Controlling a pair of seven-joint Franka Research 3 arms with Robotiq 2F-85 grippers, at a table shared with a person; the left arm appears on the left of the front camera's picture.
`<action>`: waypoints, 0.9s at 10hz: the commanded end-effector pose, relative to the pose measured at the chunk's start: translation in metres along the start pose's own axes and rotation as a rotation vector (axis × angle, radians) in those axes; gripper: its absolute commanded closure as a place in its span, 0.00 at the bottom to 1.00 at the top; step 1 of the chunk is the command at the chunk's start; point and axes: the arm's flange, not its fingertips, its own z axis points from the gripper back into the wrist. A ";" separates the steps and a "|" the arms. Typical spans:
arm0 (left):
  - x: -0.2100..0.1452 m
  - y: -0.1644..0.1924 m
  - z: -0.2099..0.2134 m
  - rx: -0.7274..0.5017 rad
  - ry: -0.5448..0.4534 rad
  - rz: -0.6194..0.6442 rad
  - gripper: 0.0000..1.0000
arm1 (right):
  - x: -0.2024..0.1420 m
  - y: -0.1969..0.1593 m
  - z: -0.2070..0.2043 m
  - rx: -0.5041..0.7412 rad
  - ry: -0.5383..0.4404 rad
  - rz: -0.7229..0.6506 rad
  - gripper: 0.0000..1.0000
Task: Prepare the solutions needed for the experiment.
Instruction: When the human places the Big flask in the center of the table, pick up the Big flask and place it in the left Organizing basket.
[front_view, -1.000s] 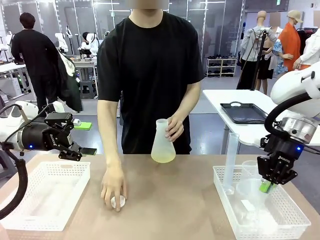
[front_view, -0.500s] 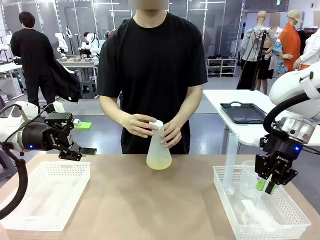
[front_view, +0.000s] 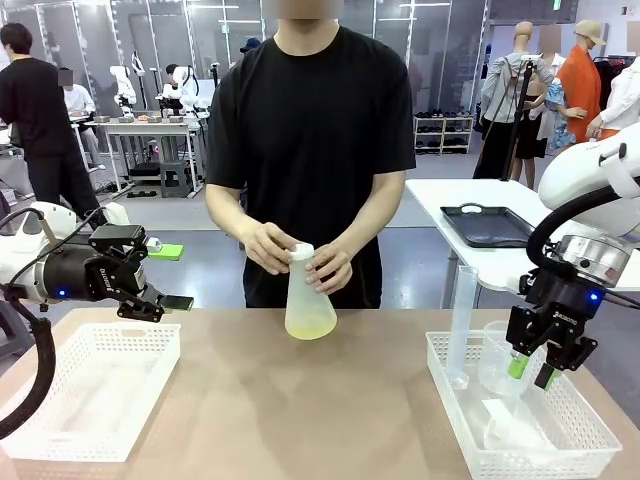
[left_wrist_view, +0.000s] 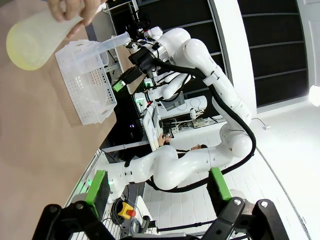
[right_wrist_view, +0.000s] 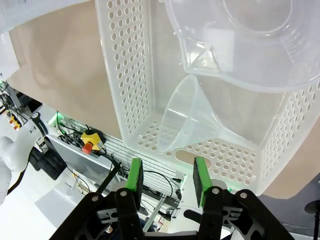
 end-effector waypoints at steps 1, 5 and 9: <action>0.000 -0.002 -0.001 -0.017 0.001 0.000 0.00 | 0.000 0.000 0.000 0.000 -0.001 0.000 0.48; 0.000 -0.002 -0.001 -0.017 0.001 0.000 0.00 | 0.000 0.000 0.000 0.000 0.000 -0.001 0.48; 0.000 -0.002 -0.001 -0.017 0.001 0.000 0.00 | -0.039 0.044 0.040 0.067 -0.264 -0.028 0.48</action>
